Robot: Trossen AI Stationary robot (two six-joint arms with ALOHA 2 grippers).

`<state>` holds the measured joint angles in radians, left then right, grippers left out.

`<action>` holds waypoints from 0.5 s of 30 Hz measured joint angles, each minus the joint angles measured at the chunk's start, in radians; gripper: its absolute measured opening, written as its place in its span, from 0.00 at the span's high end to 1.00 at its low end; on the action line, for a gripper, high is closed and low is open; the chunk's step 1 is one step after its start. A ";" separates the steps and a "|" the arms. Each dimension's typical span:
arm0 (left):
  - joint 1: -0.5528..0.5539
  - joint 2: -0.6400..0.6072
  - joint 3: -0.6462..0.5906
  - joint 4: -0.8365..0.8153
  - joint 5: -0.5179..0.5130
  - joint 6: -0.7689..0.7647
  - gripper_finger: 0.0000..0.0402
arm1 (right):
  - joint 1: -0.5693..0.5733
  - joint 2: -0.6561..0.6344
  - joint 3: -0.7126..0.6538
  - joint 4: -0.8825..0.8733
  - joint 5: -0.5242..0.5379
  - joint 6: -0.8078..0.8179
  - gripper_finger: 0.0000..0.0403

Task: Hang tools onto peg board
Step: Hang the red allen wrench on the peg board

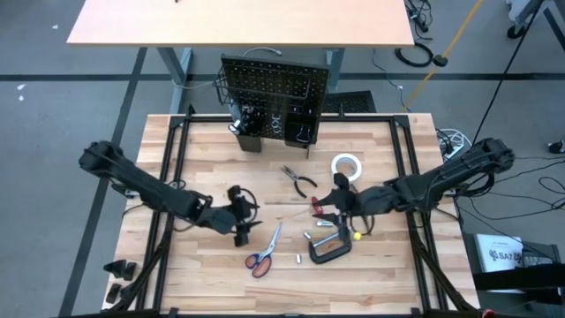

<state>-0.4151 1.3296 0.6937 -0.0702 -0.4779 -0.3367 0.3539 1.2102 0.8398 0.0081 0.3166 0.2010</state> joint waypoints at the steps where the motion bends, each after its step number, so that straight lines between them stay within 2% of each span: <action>1: 0.003 0.029 -0.007 0.048 0.002 0.019 0.43 | -0.006 0.018 0.000 -0.023 0.017 0.029 0.66; 5: 0.030 0.136 -0.017 0.228 0.068 0.104 0.43 | -0.043 0.093 0.000 -0.133 0.042 0.129 0.66; 10: 0.086 0.225 -0.018 0.353 0.239 0.160 0.43 | -0.085 0.183 0.000 -0.232 -0.062 0.200 0.66; 15: 0.148 0.264 -0.018 0.350 0.243 0.172 0.43 | -0.108 0.242 0.000 -0.245 -0.083 0.203 0.66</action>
<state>-0.2675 1.5937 0.6754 0.2797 -0.2351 -0.1652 0.2460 1.4518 0.8398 -0.2369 0.2337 0.4036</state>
